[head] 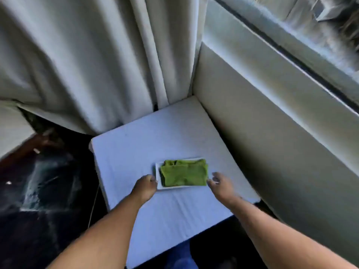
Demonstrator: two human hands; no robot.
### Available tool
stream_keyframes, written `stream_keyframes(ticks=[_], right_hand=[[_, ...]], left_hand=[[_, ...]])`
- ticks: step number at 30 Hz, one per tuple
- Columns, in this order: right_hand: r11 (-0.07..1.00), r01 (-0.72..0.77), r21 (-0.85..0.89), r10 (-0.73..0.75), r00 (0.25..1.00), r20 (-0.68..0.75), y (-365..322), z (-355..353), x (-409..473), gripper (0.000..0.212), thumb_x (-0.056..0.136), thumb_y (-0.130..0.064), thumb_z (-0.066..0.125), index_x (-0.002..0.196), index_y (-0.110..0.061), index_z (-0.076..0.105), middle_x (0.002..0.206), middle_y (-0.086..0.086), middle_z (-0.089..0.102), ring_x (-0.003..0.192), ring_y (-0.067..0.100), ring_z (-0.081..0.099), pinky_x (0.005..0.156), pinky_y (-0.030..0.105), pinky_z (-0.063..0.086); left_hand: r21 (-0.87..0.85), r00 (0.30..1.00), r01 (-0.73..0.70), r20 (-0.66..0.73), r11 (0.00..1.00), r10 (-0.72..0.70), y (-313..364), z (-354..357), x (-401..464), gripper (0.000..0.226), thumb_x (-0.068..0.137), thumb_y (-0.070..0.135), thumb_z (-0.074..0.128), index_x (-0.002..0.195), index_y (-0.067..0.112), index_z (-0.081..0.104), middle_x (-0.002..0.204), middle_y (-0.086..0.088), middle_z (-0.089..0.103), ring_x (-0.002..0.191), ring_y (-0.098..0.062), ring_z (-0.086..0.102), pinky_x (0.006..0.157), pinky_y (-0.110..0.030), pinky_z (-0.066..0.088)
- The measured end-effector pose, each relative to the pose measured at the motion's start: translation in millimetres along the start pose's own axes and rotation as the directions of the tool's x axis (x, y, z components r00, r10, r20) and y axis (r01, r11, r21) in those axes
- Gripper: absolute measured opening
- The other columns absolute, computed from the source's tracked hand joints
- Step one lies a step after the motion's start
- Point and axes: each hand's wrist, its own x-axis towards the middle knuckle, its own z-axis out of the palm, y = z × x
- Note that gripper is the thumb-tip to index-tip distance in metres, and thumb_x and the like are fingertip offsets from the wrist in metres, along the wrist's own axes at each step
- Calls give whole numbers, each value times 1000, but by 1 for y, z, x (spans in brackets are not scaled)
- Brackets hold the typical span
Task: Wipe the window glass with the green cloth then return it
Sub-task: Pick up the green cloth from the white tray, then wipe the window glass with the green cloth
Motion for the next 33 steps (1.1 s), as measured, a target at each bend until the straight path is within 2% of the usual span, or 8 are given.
stream_keyframes(ticks=[4, 8, 13, 16, 19, 23, 27, 33], right_hand=[[998, -53, -39, 53, 999, -15, -17, 22, 45, 40, 95, -25, 60, 126, 1, 55, 127, 21, 63, 119, 38, 58, 95, 38, 47], [960, -279, -11, 275, 952, -133, -13, 81, 118, 42, 85, -22, 70, 114, -4, 46, 121, 20, 61, 110, 40, 61, 78, 36, 48], [902, -424, 79, 432, 886, -168, -19, 99, 136, 45, 82, -10, 68, 121, -3, 46, 126, 19, 59, 112, 39, 62, 89, 40, 52], [921, -390, -2, 390, 920, 43, -11, 84, 136, 30, 80, -9, 73, 102, -6, 54, 96, 12, 63, 88, 29, 63, 75, 34, 53], [912, -364, 191, 281, 891, 357, -3, 59, 119, 16, 81, -5, 69, 85, -15, 57, 68, 0, 52, 60, 15, 46, 53, 26, 40], [825, -336, 454, 78, 864, 498, 8, 3, 71, 14, 83, -15, 72, 94, -21, 66, 87, -4, 67, 84, 12, 61, 79, 29, 48], [572, -313, 758, -149, 869, 472, 15, -64, 0, 56, 66, -42, 87, 116, -25, 69, 122, -2, 69, 118, 18, 60, 102, 43, 45], [1, -191, 982, -330, 926, 181, 9, -150, -127, 80, 46, -46, 97, 116, -15, 75, 127, 14, 69, 112, 32, 67, 98, 54, 52]], left_hand=[[-200, 999, 5, 51, 980, 5, 16, 22, 24, 29, 78, 30, 58, 57, 14, 49, 53, -3, 43, 57, -19, 43, 61, -30, 34], [-293, 995, 98, 46, 951, -88, -12, 65, 93, 32, 83, 36, 72, 83, 4, 71, 75, -9, 71, 74, -28, 69, 64, -31, 48], [-555, 989, 146, 50, 819, -142, -10, 76, 114, 39, 68, 31, 85, 100, 22, 64, 93, -3, 74, 86, -21, 72, 80, -39, 61], [-664, 944, 316, 294, 678, -152, -3, 67, 111, 18, 87, 7, 70, 98, 18, 62, 96, -8, 71, 88, -26, 68, 82, -48, 60], [-635, 925, 316, 371, 705, -80, 5, 47, 100, 40, 79, 9, 69, 118, 4, 63, 100, -14, 71, 87, -28, 68, 78, -41, 56], [-633, 900, 204, 421, 747, 111, 42, 2, 52, 53, 62, 14, 67, 114, 8, 64, 99, -11, 72, 88, -25, 69, 77, -37, 58], [-597, 756, 20, 534, 802, 378, 123, -43, -33, 37, 64, 9, 65, 101, 13, 65, 90, -3, 73, 80, -14, 70, 70, -29, 57], [-557, 496, -267, 620, 786, 608, 269, -69, -183, 25, 70, 5, 61, 90, 10, 73, 87, -4, 77, 76, -16, 73, 70, -29, 62]])
